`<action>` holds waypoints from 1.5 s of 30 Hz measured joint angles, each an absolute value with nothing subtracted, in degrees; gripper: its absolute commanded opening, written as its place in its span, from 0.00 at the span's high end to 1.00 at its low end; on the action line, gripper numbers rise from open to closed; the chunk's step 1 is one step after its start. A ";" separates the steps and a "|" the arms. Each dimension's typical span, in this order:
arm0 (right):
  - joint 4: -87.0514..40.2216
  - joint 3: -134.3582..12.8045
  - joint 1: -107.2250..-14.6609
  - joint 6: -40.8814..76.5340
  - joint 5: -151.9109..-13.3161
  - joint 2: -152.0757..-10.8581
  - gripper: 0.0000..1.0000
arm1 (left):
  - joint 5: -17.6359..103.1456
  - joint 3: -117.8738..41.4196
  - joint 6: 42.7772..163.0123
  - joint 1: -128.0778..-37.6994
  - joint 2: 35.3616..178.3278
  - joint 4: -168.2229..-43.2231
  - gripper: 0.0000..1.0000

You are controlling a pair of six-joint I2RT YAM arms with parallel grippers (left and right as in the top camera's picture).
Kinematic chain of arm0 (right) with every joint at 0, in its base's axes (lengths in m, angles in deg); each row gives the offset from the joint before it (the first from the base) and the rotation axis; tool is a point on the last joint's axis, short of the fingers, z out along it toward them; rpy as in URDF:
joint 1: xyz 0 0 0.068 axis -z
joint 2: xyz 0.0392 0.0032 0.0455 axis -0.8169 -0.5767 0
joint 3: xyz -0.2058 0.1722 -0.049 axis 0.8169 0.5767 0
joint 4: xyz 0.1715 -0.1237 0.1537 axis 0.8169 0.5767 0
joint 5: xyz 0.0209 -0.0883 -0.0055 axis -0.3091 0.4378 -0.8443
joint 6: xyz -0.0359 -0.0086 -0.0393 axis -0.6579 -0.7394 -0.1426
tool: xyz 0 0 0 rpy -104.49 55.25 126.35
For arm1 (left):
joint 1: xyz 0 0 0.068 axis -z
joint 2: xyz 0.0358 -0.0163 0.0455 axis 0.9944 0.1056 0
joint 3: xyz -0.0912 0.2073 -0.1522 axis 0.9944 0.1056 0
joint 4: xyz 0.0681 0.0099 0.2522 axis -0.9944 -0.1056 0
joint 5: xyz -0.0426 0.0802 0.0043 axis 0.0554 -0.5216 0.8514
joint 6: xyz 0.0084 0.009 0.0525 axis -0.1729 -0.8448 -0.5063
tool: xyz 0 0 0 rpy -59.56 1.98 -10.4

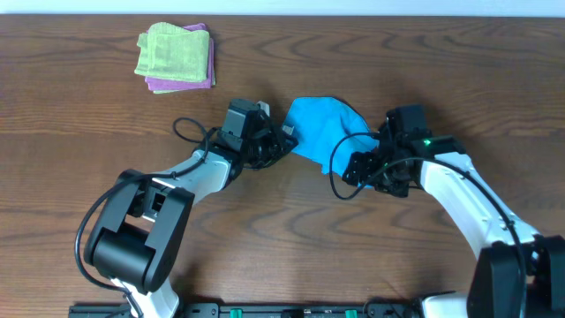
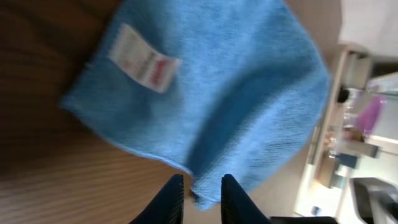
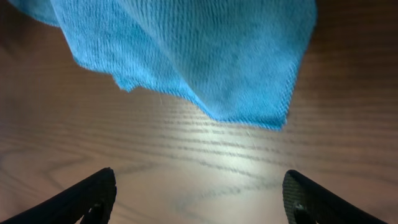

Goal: Fold the cloth
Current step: 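Grasp another corner of the cloth with the right gripper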

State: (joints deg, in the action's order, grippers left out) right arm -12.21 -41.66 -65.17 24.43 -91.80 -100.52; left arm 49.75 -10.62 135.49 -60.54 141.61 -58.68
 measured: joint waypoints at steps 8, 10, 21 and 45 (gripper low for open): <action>-13.81 -41.55 -65.17 25.06 -93.38 -102.74 0.12 | 42.41 -21.05 120.92 -62.83 141.61 -81.52 0.73; -14.42 -41.55 -65.17 25.08 -93.53 -102.74 0.12 | 40.70 -24.17 117.37 -62.90 141.61 -83.90 0.71; -18.33 -41.53 -65.17 25.48 -93.99 -102.74 0.12 | 35.48 -27.25 109.48 -62.94 147.38 -84.64 0.62; -18.38 -41.53 -65.17 25.48 -94.12 -102.74 0.12 | 35.26 -32.63 108.17 -59.43 153.59 -83.77 0.55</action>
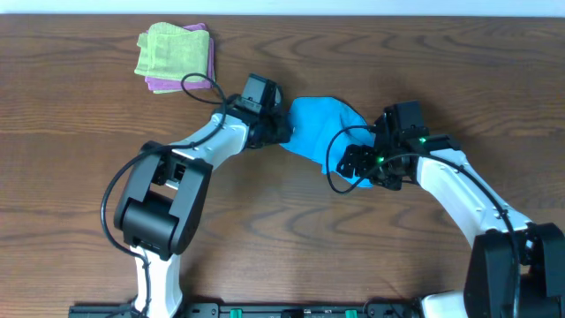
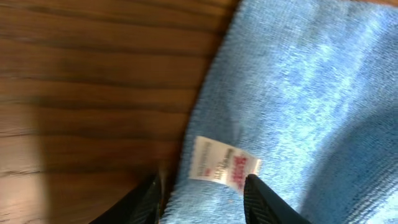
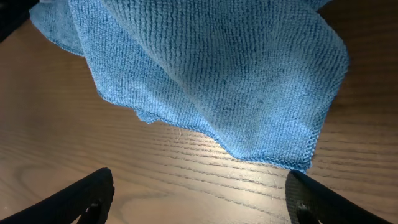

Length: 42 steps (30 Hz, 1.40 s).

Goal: Fold the cloth
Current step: 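Grasp another corner of the cloth with the right gripper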

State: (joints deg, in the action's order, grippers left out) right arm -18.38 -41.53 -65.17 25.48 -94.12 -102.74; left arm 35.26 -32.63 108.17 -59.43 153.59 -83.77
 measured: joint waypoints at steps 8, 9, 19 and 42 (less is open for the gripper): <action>-18.33 -41.53 -65.17 25.48 -94.12 -102.74 0.13 | 34.73 -32.74 107.76 -57.70 154.26 -83.53 0.92; -18.29 -41.53 -65.17 25.48 -94.12 -102.74 0.13 | 34.65 -32.74 108.06 -57.68 154.33 -83.53 0.92; -17.20 -41.40 -65.17 26.61 -92.02 -102.74 0.12 | 32.68 -32.74 108.17 -57.57 154.46 -83.44 0.94; -34.46 -31.39 -65.17 27.88 -89.92 -102.83 0.20 | 32.96 -34.58 108.83 -58.33 154.79 -83.92 0.94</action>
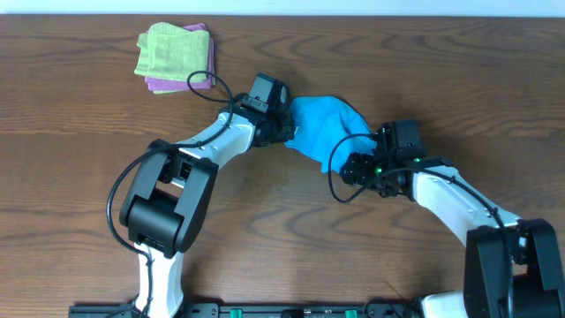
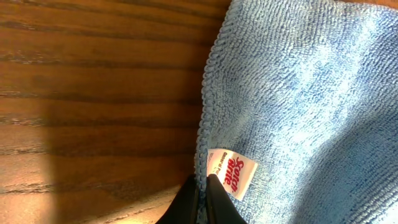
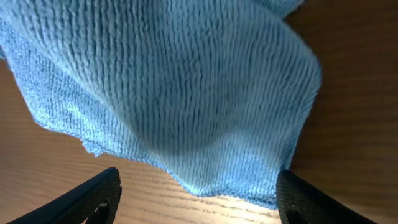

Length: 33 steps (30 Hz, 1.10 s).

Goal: Fold the cloth
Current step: 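Grasp another corner of the cloth with the right gripper, then pull the cloth taut between both grippers, spreading the corners apart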

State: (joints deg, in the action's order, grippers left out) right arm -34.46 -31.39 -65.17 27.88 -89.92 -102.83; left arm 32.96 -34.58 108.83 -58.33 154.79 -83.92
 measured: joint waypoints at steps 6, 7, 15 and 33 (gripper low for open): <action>-34.55 -31.41 -65.17 25.89 -88.04 -103.53 0.19 | 32.96 -34.58 108.83 -58.33 154.79 -83.92 0.94; -34.66 -31.46 -65.17 25.78 -88.02 -103.66 0.19 | 32.96 -34.58 108.83 -58.33 154.79 -83.92 0.94; -36.43 -33.01 -65.06 24.10 -87.83 -107.25 0.80 | 33.23 -34.58 108.85 -58.33 154.79 -83.94 0.94; -29.48 -34.23 -64.91 24.34 -90.36 -107.51 0.98 | 34.21 -34.69 108.74 -58.75 154.22 -89.43 0.94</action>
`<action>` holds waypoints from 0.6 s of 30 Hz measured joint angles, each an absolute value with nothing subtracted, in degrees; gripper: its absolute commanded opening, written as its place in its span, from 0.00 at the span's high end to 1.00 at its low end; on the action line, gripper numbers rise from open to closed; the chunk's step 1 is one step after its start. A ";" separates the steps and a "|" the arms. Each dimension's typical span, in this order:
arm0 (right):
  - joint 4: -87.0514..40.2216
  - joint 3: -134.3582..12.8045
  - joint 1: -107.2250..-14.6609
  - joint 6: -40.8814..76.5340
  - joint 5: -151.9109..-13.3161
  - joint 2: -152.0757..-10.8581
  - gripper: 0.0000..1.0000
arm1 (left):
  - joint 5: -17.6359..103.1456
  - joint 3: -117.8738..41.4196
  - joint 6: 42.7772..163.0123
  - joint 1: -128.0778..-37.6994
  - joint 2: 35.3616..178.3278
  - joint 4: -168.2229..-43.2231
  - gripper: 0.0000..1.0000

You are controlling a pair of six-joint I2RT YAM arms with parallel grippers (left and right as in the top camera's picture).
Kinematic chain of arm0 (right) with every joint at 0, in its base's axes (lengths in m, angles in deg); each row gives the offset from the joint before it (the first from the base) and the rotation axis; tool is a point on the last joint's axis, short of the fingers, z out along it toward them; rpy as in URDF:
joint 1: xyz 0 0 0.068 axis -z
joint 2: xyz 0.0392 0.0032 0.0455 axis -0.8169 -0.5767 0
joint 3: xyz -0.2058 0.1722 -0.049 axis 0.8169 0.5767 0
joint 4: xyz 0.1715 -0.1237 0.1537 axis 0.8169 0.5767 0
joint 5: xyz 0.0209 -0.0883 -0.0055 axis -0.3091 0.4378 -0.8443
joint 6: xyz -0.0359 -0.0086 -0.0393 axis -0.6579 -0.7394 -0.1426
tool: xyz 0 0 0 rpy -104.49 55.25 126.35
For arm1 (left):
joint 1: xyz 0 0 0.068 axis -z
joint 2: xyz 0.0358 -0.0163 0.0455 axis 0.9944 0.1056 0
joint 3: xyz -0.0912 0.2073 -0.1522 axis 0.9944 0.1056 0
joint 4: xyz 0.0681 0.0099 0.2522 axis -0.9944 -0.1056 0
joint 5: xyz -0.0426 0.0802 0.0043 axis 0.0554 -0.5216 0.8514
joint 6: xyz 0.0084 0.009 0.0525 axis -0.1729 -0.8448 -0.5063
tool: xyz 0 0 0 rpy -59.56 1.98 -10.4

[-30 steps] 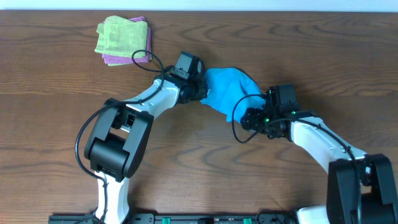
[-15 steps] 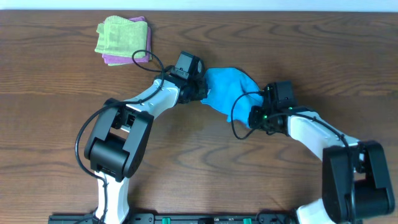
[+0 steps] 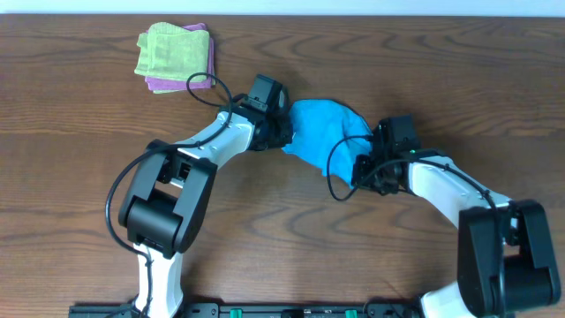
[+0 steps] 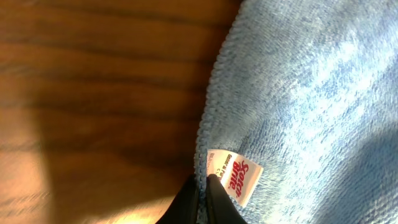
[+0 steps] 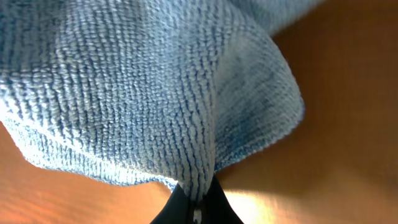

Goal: Fold the cloth
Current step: 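Pull the cloth taut between both grippers, spreading the corners apart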

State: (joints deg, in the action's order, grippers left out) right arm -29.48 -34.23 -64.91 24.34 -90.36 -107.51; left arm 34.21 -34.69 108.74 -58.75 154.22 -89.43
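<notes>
A blue cloth (image 3: 320,131) lies crumpled on the wooden table (image 3: 282,247) between the two arms. My left gripper (image 4: 202,182) is shut on the cloth's left hem, right beside its white label (image 4: 234,184). In the overhead view the left gripper (image 3: 281,134) sits at the cloth's left edge. My right gripper (image 5: 196,194) is shut on a pinched fold of the blue cloth (image 5: 155,93), which bulges up above its fingers. Overhead, the right gripper (image 3: 360,168) is at the cloth's lower right edge.
A folded green cloth (image 3: 172,51) lies on a purple one (image 3: 207,78) at the table's far left. Black cables loop beside both wrists. A pale wall strip runs along the far table edge.
My right gripper was open with the cloth's edge between its fingers and is now shut on a fold of it. The left gripper stays shut on the hem by the label.
First my left gripper pinched a lifted cloth corner while the right stood open below the cloth. Then the left was open over the labelled hem on the table. Then it was shut there, and now the right is shut on the opposite edge.
</notes>
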 measured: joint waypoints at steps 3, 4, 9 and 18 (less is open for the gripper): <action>-25.98 -33.34 -64.91 24.34 -89.68 -105.32 0.98 | 34.23 -34.69 108.50 -59.53 152.34 -92.20 0.94; -24.76 -33.01 -64.91 24.34 -89.31 -104.12 0.99 | 34.23 -34.69 108.39 -59.77 151.38 -92.99 0.94; -20.65 -32.57 -64.91 24.34 -86.54 -94.88 0.98 | 34.27 -34.97 108.17 -60.15 147.33 -95.18 0.94; -17.96 -32.64 -64.91 24.27 -85.18 -91.64 0.99 | 37.49 -35.28 108.17 -60.12 146.83 -100.44 0.94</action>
